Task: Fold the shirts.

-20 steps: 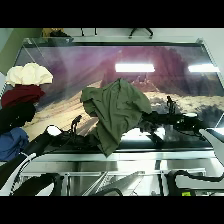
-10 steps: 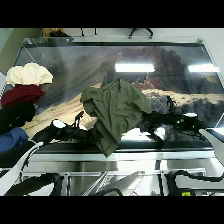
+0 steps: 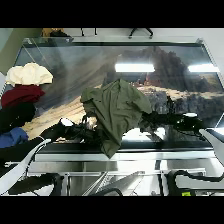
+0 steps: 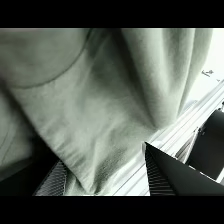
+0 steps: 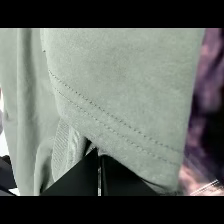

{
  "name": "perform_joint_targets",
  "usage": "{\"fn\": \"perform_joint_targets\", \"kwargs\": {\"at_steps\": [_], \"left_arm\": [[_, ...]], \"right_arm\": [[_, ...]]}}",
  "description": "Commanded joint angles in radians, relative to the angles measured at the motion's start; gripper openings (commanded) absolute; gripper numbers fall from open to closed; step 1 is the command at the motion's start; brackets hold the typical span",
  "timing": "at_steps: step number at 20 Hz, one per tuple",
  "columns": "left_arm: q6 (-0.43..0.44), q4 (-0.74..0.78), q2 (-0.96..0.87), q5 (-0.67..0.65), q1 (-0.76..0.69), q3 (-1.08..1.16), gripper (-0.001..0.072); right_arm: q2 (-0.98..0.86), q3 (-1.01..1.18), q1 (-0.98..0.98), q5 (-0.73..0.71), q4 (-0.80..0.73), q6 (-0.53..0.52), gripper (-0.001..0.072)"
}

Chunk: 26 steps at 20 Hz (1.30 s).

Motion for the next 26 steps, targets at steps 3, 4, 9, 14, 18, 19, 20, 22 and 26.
{"fn": "perform_joint_targets", "kwargs": {"at_steps": [3,4,9,14,18,19,20,22,26], "left_arm": [[0.006,-0.04,-0.003,-0.025,0.0,0.003,0.0487],[0.019,-0.044,-0.003,-0.013,0.006,0.003,0.0304],[0.047,-0.043,-0.003,0.013,-0.01,0.003,0.0011],[0.048,-0.033,-0.003,-0.087,0.064,0.002,0.0013],[0.058,-0.034,-0.003,-0.098,0.079,0.002,0.0463],[0.065,-0.034,-0.003,-0.098,0.069,0.002,0.0411],[0.071,-0.034,-0.003,-0.098,0.055,0.002,0.0338],[0.072,-0.035,-0.003,-0.097,0.031,0.002,0.0338],[0.072,-0.037,-0.003,-0.114,0.019,0.003,0.0338]], "right_arm": [[-0.001,0.0,-0.001,0.0,0.0,0.0,0.0017],[-0.001,0.0,0.0,0.0,0.0,0.0,0.0017],[-0.001,0.0,-0.001,0.001,0.0,-0.003,0.0017],[-0.001,0.0,-0.001,0.003,-0.001,-0.003,0.0017],[-0.001,0.0,-0.001,0.003,0.0,-0.003,0.0017],[-0.001,0.0,-0.001,0.003,0.0,-0.003,0.0017],[-0.001,0.0,-0.001,0.003,0.0,-0.003,0.0017],[-0.001,0.0,-0.001,0.003,0.0,-0.003,0.0017],[-0.001,0.0,-0.001,0.003,0.0,-0.003,0.0017]]}}
